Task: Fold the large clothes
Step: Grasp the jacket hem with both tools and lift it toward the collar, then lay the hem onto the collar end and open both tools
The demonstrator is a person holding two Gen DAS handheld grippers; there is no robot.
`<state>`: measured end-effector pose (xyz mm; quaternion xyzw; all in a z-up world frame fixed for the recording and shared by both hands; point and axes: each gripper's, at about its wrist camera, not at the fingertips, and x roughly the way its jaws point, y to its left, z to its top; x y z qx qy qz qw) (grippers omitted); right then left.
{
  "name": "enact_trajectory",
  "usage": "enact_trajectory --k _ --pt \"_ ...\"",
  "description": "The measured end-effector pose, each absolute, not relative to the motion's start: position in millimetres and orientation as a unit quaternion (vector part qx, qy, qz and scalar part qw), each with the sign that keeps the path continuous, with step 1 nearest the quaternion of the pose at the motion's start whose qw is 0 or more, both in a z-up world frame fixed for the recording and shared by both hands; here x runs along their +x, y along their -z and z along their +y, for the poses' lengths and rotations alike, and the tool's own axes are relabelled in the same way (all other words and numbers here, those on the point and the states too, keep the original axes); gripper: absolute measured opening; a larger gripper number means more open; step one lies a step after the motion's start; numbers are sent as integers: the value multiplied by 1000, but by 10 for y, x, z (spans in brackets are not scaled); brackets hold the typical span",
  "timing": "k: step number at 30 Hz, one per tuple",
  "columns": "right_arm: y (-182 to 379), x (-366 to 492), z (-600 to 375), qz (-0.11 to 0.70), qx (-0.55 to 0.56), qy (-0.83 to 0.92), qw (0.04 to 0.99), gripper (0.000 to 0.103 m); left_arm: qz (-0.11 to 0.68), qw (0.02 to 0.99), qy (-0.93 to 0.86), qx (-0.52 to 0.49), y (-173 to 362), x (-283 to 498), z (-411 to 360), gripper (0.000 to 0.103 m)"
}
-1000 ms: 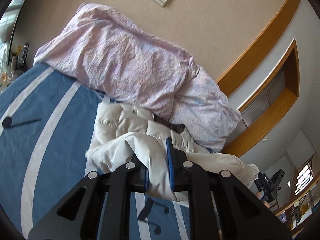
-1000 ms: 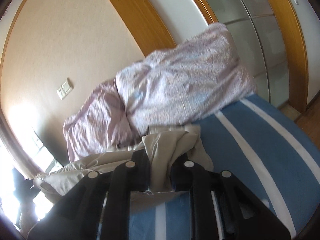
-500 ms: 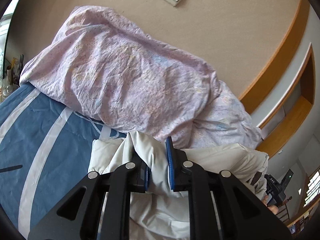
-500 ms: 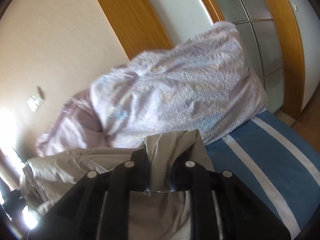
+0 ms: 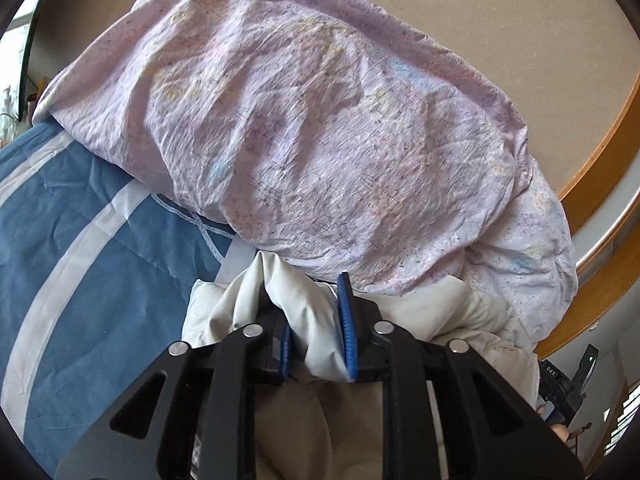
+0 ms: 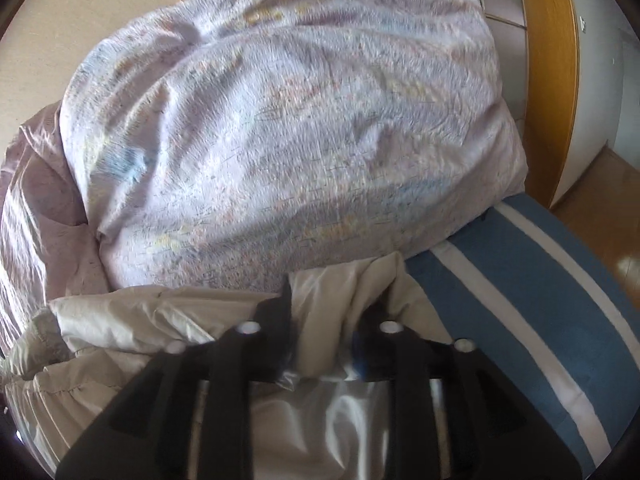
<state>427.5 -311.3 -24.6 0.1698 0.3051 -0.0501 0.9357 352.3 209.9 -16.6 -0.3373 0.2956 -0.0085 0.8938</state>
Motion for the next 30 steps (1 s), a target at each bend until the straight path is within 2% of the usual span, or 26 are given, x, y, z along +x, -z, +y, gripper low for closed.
enact_trajectory --k 1,3,4,6,8,13,19,21,24,30 --pt "209 4249 -3150 294 182 46 937 52 294 891 18 -346 166 3522 2116 32" --pt "117 4188 -3226 273 199 40 941 64 283 888 38 -361 114 3493 2146 59" --pt "37 4108 -3272 253 204 40 945 68 276 888 45 -365 78 3472 2159 67" --pt "-110 3969 -3294 221 190 44 956 69 248 895 51 -367 -63 3359 2174 90" --pt "-220 3811 -3226 205 159 31 965 69 215 919 31 -329 -266 3189 2111 98" --pt "-215 3395 -2696 198 46 -52 978 68 190 957 35 -215 -528 2864 1594 98" --pt "25 3231 -2067 220 -71 -86 969 64 209 974 42 -74 -397 2765 838 98" --pt "69 3253 -2000 227 -77 -87 967 64 221 974 40 -37 -310 2816 649 98" --pt "137 3358 -1978 245 -74 -70 964 64 239 970 24 -16 -188 2959 560 98" --pt "575 3829 -1962 348 -78 -20 934 64 299 954 -19 -29 159 3375 586 98"
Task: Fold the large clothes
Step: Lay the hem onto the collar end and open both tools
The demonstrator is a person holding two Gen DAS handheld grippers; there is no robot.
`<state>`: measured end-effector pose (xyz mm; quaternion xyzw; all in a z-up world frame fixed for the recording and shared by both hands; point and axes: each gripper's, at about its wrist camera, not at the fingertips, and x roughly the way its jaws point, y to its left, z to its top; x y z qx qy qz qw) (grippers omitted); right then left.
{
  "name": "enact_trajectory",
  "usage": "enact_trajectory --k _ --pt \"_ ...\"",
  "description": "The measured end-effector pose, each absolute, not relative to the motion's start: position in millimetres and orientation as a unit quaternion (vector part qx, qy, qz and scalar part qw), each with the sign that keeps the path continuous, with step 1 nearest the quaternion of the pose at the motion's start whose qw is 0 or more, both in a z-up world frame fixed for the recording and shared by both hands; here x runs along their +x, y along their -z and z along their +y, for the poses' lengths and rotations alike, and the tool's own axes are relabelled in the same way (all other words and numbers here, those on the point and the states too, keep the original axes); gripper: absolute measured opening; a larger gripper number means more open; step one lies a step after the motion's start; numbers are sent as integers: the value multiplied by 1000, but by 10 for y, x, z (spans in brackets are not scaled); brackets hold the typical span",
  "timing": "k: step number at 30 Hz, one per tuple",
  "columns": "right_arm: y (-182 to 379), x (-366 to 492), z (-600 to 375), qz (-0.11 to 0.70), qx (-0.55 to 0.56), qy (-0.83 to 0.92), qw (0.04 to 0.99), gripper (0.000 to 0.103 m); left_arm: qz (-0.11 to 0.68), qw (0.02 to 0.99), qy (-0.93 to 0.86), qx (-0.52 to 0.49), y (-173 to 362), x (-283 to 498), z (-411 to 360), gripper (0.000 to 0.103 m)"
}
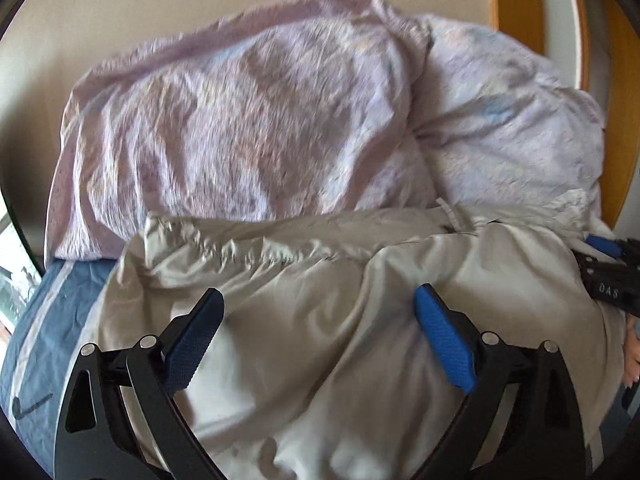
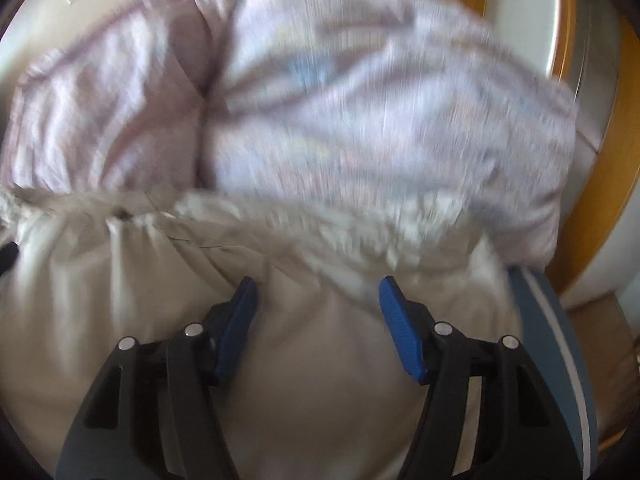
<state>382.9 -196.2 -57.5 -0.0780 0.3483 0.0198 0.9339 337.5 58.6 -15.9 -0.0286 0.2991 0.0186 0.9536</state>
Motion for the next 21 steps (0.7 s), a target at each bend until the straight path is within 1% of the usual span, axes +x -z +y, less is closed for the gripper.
enact_trajectory --k 2,7,17,19,21 --pt "681 3919 -1943 363 -75 -12 929 67 312 949 -23 -41 260 3484 614 98" --pt "831 4064 -1894 371 -72 8 926 71 320 945 -27 -62 368 3653 682 100" --pt "997 4130 -1868 368 -66 20 927 72 322 943 -42 -67 538 3796 707 102" --pt "924 4043 -1902 369 -58 21 927 70 335 939 -43 -62 498 3749 705 102" --pt "777 3850 -1933 352 -30 0 935 69 326 942 -45 -69 385 3596 708 102"
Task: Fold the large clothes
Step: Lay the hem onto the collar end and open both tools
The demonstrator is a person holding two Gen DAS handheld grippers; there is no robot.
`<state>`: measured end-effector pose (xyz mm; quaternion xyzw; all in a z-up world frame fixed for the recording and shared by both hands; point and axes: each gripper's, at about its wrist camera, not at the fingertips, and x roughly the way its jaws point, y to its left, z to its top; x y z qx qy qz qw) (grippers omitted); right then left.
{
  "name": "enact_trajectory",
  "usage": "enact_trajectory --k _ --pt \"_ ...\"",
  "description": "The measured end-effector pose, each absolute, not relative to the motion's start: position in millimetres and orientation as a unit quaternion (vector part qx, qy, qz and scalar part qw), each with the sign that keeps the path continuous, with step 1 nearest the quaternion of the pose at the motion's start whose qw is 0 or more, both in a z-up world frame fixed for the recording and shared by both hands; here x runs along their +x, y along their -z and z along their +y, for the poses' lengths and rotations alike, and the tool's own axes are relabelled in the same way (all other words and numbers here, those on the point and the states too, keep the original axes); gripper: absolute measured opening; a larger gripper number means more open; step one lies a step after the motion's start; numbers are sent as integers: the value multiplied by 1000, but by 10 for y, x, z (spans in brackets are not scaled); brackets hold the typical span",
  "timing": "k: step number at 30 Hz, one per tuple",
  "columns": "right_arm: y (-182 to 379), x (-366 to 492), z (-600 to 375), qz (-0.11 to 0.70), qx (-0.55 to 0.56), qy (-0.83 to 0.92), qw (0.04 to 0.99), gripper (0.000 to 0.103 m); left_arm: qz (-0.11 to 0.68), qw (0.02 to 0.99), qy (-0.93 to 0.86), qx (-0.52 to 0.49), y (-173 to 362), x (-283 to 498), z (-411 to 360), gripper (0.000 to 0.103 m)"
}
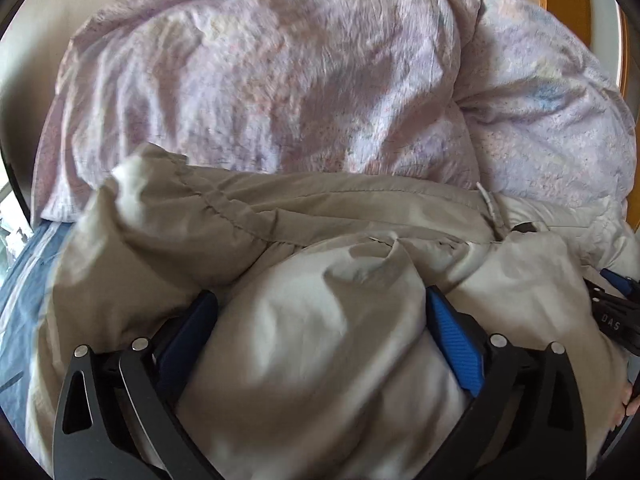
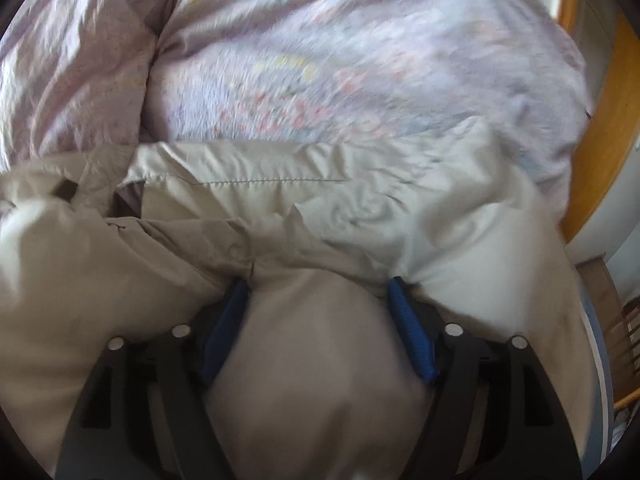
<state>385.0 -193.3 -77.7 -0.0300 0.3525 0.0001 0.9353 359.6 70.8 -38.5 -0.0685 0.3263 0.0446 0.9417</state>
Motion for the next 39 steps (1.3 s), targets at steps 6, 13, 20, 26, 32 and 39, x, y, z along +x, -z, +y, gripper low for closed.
enact_trajectory --k 6,13,20,26,32,39 --pt "413 3354 -1414 298 -41 -102 948 69 305 948 16 -94 169 3285 452 102" --pt "911 3784 -1217 361 -66 -76 927 79 348 934 -12 -84 502 3581 375 102" --pt "699 3703 -1419 344 -46 -92 933 71 334 941 -11 -60 417 3539 363 100" --pt "247 3844 -2280 295 2 19 955 72 295 950 -73 -73 141 3537 847 100" --pt "515 4193 -2815 349 12 81 933 71 308 940 -129 -64 245 3651 1179 100" --pt "898 4314 -2911 391 -1 105 915 73 343 923 -149 -84 469 3864 1320 102"
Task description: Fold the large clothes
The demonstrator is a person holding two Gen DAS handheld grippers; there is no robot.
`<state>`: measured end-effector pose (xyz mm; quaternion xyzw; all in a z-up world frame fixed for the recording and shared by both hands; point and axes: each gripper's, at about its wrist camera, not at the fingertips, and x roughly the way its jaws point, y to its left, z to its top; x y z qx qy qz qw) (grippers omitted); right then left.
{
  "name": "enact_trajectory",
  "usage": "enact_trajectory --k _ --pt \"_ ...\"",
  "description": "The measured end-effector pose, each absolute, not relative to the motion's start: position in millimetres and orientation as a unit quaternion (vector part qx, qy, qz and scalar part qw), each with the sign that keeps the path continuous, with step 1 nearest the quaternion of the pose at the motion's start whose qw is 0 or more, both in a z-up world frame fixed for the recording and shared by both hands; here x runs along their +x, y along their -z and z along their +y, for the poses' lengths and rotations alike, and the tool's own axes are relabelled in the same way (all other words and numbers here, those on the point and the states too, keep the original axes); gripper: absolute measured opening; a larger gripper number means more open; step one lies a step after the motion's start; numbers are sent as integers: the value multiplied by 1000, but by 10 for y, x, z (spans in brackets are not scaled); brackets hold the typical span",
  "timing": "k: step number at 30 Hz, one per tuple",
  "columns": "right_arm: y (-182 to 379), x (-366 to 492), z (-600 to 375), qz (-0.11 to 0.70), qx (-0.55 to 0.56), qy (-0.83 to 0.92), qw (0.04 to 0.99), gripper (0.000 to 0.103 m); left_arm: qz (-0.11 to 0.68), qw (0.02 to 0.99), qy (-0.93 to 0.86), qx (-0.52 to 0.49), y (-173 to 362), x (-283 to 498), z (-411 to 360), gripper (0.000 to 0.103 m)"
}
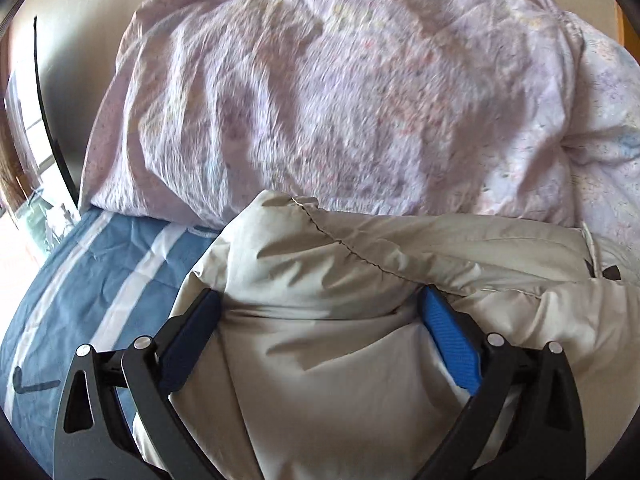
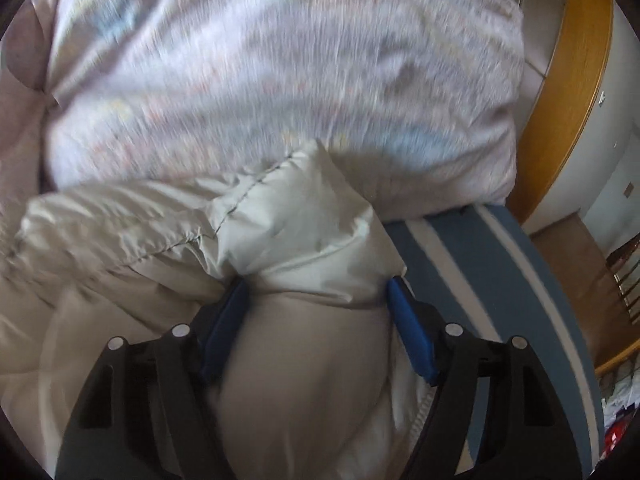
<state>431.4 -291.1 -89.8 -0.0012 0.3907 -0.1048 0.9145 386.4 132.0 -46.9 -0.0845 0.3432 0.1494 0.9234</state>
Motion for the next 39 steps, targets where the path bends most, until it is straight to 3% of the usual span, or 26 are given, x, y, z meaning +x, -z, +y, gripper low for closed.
enact_trajectory --k 15,21,28,35,39 --pt "1031 4337 -3150 406 33 82 910 76 374 907 -138 -137 710 3916 1575 102" --pt "553 3385 -3796 366 255 32 895 77 323 914 -82 -233 372 3031 1894 101" --pt "1042 2822 -4228 411 430 21 803 77 328 868 -59 -368 546 2280 2396 101" --pt "1314 2806 -3990 425 480 -16 767 75 333 827 -45 -451 896 2182 2246 101" --pt "1358 2838 -3950 417 490 -21 765 73 327 817 -28 -474 993 2242 2127 93"
